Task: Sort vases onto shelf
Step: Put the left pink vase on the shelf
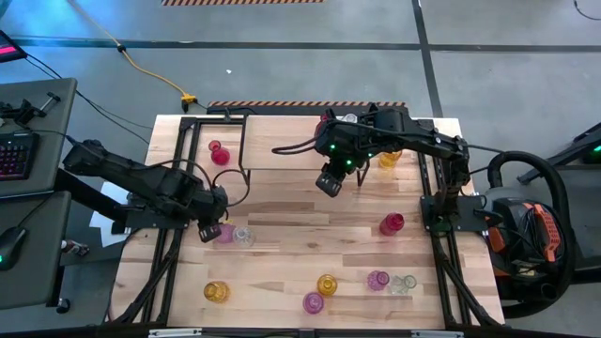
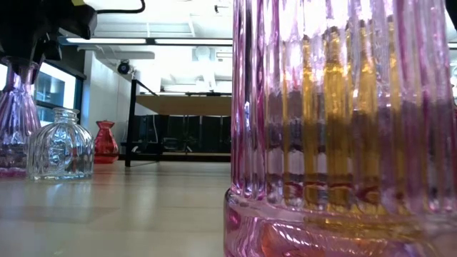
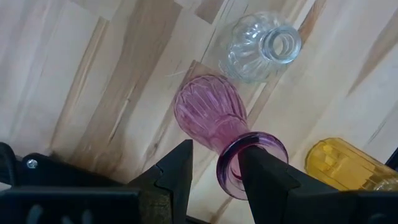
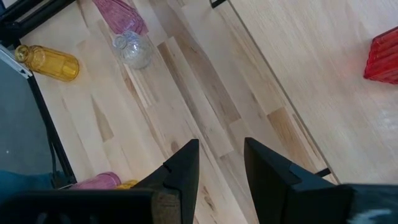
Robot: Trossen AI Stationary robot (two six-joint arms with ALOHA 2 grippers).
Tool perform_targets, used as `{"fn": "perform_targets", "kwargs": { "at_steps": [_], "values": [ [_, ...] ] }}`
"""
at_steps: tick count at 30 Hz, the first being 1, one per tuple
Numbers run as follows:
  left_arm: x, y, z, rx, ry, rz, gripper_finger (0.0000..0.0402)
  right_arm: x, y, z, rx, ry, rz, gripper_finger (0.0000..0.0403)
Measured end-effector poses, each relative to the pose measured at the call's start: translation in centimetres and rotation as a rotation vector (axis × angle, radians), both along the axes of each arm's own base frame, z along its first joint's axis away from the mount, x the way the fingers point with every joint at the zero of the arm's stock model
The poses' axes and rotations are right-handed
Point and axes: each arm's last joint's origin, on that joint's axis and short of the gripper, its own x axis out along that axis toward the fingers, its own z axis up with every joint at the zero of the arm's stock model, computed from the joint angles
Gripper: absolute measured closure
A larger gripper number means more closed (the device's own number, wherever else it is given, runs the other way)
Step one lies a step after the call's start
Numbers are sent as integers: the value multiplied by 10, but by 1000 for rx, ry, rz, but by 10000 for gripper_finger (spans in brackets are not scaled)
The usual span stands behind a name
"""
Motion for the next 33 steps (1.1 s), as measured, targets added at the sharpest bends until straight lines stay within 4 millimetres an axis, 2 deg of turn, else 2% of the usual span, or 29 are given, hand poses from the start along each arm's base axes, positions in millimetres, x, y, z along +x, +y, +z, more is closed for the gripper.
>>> {"fn": "perform_targets", "kwargs": {
  "at_steps": [4, 11, 26, 33],
  "values": [
    [0, 0, 0, 0, 1, 0, 302, 0, 0, 0, 0, 0, 0, 295],
    [0, -1, 0, -15, 2, -11, 376, 0, 0, 0, 0, 0, 0, 295],
    [0, -2, 0, -51, 12, -20, 377, 0, 0, 0, 0, 0, 0, 295],
    [1, -2, 10, -42, -5, -26, 378, 0, 0, 0, 0, -1, 0, 295]
  ]
}}
